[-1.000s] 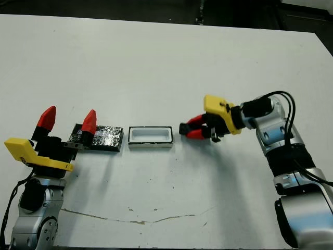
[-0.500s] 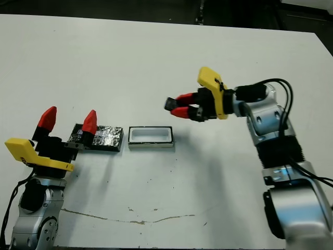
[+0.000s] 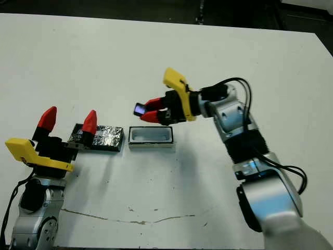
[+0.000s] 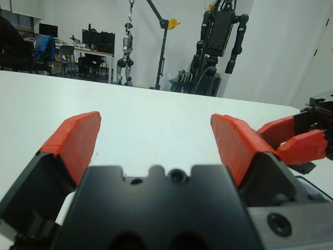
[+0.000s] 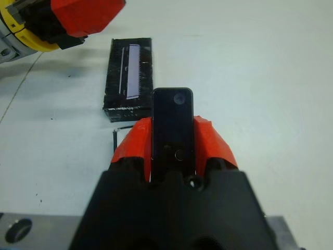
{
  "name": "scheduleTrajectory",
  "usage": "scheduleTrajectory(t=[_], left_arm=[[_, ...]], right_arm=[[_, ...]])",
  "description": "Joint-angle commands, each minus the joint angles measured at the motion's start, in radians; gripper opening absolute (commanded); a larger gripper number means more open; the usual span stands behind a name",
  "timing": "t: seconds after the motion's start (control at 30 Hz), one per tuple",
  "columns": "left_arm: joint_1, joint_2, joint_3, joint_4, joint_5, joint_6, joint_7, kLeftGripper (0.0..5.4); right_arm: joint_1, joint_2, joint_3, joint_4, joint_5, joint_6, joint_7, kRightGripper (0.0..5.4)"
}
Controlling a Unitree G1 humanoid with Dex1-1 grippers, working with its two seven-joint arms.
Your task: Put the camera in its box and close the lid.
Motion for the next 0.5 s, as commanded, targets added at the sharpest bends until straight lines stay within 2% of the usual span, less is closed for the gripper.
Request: scheduleTrajectory(t=[0.03, 0.17, 0.5], left_arm=[[0.013, 0.004, 0.001, 0.004, 0.003, 0.014, -0.001, 5.40], [0.014, 0.001, -0.001, 0.003, 0.003, 0.015, 0.002, 5.40], [0.015, 0.000, 0.000, 0.004, -0.005, 0.016, -0.002, 5.40]], right_arm=[[-0.012, 0.020, 0.008, 0.038, -0.004, -0.048, 0.020, 1.64], [-0.006, 0.041, 0.017, 0.057, -0.003, -0.057, 0.033, 1.64], [0.007, 0.042, 0.021, 0.088, 0.005, -0.028, 0.073, 1.64]])
